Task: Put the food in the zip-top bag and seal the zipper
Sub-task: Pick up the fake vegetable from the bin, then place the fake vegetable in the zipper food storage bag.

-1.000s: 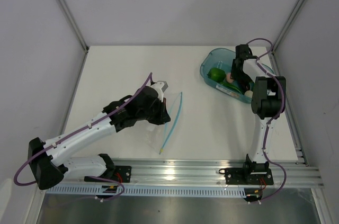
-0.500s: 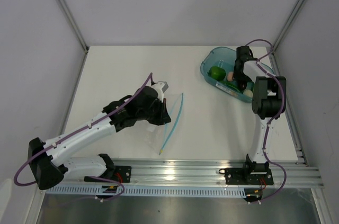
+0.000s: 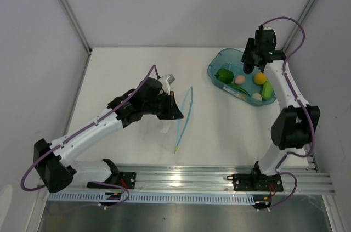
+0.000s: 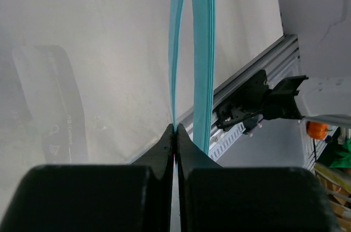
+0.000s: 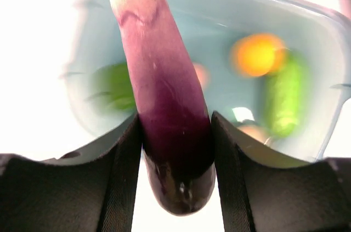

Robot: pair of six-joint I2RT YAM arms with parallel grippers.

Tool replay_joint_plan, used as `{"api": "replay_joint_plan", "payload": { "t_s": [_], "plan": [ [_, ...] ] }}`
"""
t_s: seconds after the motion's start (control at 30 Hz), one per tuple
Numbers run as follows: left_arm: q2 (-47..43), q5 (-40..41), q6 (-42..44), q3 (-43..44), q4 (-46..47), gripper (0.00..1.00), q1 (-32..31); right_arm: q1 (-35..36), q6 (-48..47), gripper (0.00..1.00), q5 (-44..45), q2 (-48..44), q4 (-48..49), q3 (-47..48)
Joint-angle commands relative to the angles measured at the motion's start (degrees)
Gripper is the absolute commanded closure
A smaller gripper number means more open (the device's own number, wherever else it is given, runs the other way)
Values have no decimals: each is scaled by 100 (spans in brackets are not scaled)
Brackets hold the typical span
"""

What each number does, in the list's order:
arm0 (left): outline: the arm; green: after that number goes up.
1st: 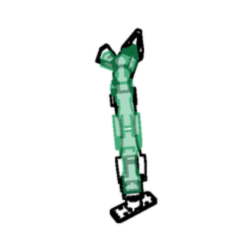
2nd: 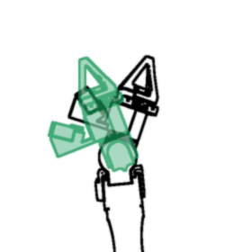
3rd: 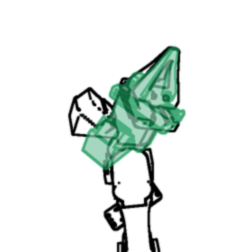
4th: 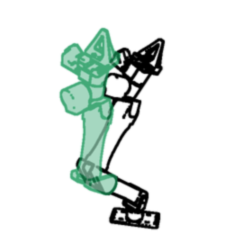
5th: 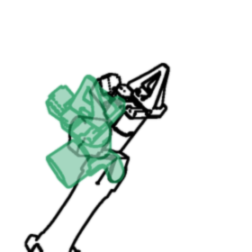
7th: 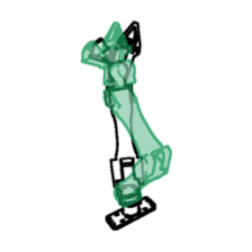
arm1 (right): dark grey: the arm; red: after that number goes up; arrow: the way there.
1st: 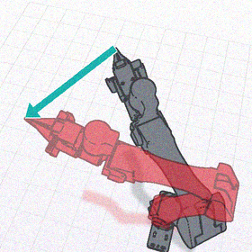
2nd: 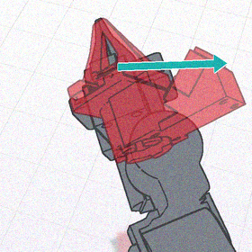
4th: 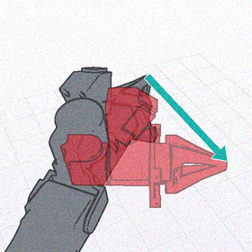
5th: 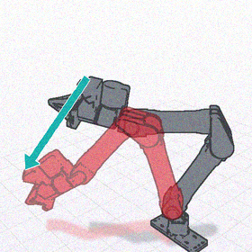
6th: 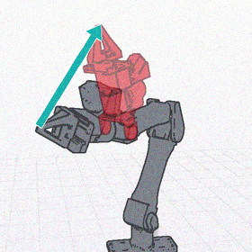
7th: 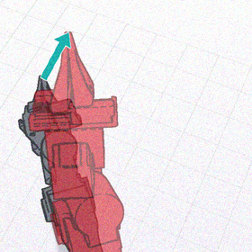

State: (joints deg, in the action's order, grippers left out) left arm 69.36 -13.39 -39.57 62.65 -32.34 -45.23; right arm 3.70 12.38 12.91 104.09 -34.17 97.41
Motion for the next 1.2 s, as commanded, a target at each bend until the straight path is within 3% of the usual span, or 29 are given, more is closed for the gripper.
{"api": "replay_joint_plan", "payload": {
  "t_s": [0.0,0.1,0.23,0.47,0.6,0.77,1.17],
  "plan": [
    [165,-77,-279,362,429,99,85,499,903,100,-1556,-1161,-12,-710],
    [341,134,-366,379,658,100,85,1139,1440,100,-2701,-2189,506,-1773],
    [534,398,-428,335,825,99,85,2054,1899,100,-3451,-2982,474,-2418],
    [666,679,-446,169,1115,99,85,2635,2487,100,-3812,-4202,-151,-2937],
    [614,802,-280,81,1238,99,85,2662,2769,100,-4620,-4345,-186,-3271],
    [561,961,-174,-60,1335,99,85,2785,2928,100,-4981,-4398,-46,-3614],
    [157,697,-182,-867,2029,100,67,3022,4333,100,-5017,-3765,1246,-4335]
  ]
}}
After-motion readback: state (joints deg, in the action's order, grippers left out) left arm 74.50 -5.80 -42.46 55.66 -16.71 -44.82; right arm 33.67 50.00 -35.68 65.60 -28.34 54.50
